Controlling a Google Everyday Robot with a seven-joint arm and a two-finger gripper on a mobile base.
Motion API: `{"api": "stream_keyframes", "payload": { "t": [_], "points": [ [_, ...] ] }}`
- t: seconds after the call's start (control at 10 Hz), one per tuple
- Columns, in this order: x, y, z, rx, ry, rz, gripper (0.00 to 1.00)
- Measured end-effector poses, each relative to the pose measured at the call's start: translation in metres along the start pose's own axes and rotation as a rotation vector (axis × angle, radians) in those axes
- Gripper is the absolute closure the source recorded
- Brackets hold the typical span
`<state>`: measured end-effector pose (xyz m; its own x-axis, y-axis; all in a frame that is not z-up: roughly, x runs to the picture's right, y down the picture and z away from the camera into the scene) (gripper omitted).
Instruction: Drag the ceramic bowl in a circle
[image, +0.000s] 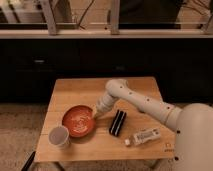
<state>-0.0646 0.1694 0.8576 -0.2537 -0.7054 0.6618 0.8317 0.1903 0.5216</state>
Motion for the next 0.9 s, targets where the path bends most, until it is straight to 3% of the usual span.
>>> {"api": "stream_keyframes", "payload": {
  "t": [0.5,0.7,0.9],
  "points": [
    [0.073,-0.006,-0.002,0.019,0.037,-0.002,1.0],
    [0.09,-0.003,-0.005,0.004,0.059,0.013,1.0],
    [0.096,0.019,-0.016,-0.011,0.095,0.079,1.0]
  ]
}}
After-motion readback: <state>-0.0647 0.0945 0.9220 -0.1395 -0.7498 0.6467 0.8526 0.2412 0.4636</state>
